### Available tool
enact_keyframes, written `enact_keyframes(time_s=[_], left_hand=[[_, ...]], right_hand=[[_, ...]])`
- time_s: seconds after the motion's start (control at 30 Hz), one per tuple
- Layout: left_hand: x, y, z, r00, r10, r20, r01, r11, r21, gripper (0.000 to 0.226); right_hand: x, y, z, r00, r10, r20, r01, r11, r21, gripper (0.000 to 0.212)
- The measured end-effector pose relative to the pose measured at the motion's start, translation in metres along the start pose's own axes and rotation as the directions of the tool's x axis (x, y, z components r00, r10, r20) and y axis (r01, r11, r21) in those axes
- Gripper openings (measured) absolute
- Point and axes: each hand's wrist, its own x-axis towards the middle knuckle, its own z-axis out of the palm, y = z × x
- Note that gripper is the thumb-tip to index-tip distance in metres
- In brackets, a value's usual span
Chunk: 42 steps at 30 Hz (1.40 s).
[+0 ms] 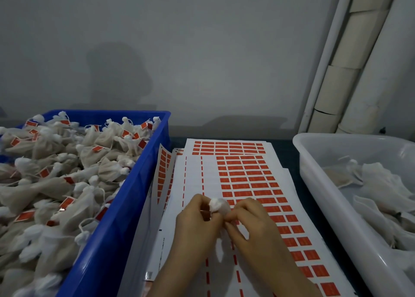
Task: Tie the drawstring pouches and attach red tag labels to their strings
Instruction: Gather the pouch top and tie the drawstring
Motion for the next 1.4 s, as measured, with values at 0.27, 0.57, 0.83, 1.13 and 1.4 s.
enact_keyframes(time_s=[0.27,0.57,0.83,1.13,1.4], left_hand=[[-0.003,0.001,0.002,0.996,0.093,-0.002,-0.092,0.992,-0.085,0.018],[-0.004,-0.001,0.006,0.994,0.107,-0.034,-0.111,0.979,-0.169,0.022],[-0.005,-0.010,0.011,0.922,0.388,-0.017,-0.385,0.920,0.075,0.012],[-0.001,-0.003,0.003,0.953,0.174,-0.249,-0.186,0.982,-0.026,0.023],[0.002,-0.002,0.000,0.978,-0.207,0.041,0.211,0.961,-0.182,0.012]], right_hand=[[0.002,-0.001,0.000,0.992,-0.007,-0.126,0.006,1.000,-0.006,0.022],[0.001,-0.002,0.000,0.985,0.030,-0.167,-0.029,1.000,0.010,0.011],[-0.001,-0.003,0.003,0.978,0.124,-0.167,-0.121,0.992,0.028,0.023],[-0.001,-0.009,-0.004,0.984,0.089,-0.155,-0.066,0.987,0.148,0.016],[-0.002,-0.002,0.000,0.980,-0.041,-0.195,0.022,0.995,-0.101,0.019]])
